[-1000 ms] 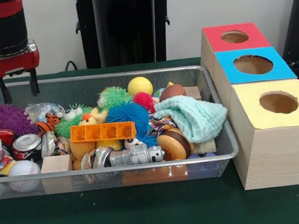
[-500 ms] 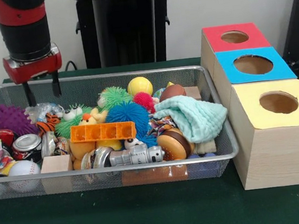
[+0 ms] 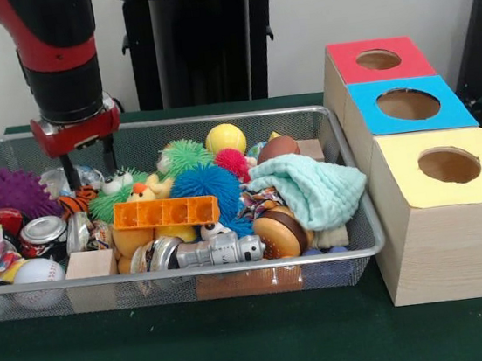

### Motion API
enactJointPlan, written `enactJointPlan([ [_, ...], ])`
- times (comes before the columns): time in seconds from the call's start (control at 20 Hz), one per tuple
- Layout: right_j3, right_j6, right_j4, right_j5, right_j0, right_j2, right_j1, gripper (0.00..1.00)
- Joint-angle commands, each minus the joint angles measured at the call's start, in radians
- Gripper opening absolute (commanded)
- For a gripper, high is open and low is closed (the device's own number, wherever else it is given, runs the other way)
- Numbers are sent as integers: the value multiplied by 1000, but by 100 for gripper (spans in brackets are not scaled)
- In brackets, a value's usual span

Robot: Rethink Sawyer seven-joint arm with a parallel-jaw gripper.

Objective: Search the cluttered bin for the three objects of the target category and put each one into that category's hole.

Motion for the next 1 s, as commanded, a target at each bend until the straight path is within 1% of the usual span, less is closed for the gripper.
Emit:
enactJointPlan([
  [0.05, -65, 108, -71, -28, -26, 59, 106, 100],
  [0.35, -68, 142, -70, 27, 2, 14, 109, 100],
  [0.5, -70, 149, -81, 72, 31, -32, 94, 100],
  [0.6, -68, 145, -84, 94, 38, -47, 80, 100],
  [0.85, -72, 141, -79, 128, 52, -62, 54, 100],
  [1.0, -89, 135, -78, 157, 65, -78, 39, 100],
])
